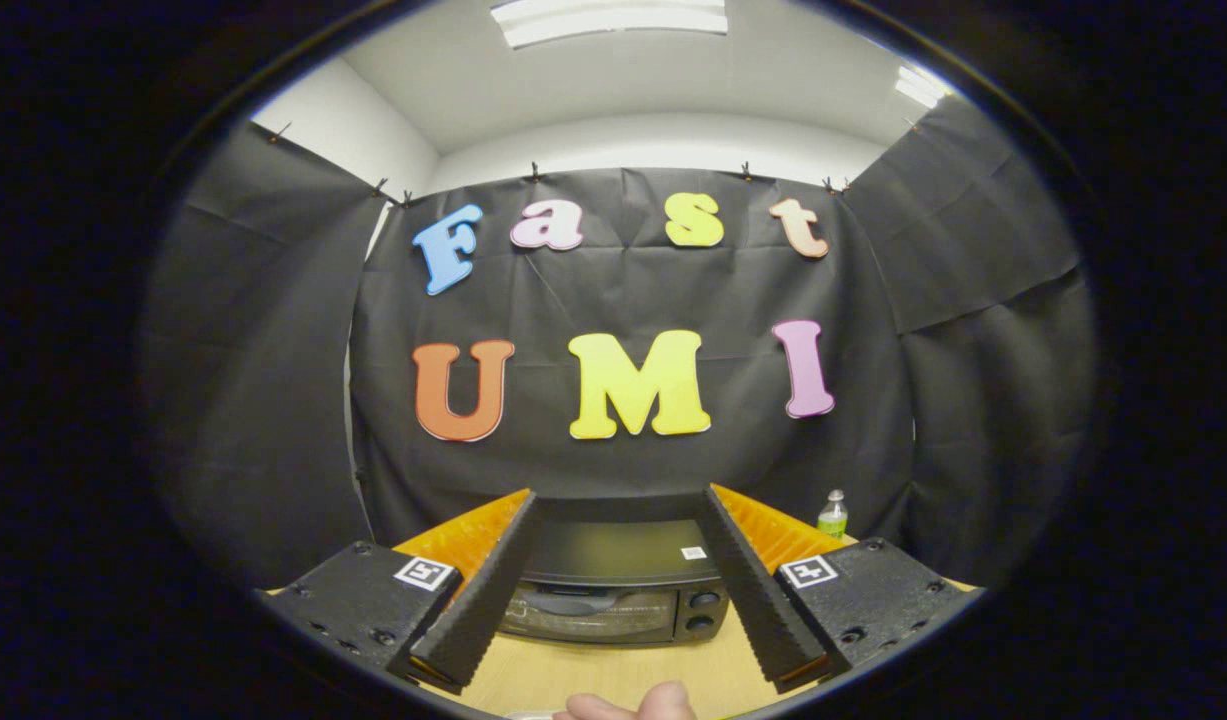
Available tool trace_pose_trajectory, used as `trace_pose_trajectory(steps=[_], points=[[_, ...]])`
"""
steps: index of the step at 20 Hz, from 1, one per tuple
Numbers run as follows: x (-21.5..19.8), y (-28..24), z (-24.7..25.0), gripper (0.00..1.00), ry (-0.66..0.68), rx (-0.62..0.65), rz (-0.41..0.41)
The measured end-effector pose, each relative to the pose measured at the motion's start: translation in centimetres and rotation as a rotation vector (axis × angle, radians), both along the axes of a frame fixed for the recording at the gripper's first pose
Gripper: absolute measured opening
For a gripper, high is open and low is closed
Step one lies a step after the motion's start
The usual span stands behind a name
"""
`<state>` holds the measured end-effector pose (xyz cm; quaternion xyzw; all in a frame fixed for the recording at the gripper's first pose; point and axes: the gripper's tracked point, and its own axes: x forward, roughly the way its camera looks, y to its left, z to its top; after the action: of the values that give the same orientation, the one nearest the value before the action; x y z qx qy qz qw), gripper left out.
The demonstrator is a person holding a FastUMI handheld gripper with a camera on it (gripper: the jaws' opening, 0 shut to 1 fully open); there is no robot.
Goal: Open the toaster oven, put the food inside, and close the toaster oven door.
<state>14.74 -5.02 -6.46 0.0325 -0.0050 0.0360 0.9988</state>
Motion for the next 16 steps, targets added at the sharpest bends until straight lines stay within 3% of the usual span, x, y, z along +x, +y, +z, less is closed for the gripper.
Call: trace_pose_trajectory(steps=[2,9,16], points=[[2.3,2.0,-1.9,1.0,0.045,0.023,0.057],[10.3,5.4,-10.2,1.0,0.118,-0.053,0.063],[14.1,5.3,-16.5,1.0,0.194,-0.06,0.002]])
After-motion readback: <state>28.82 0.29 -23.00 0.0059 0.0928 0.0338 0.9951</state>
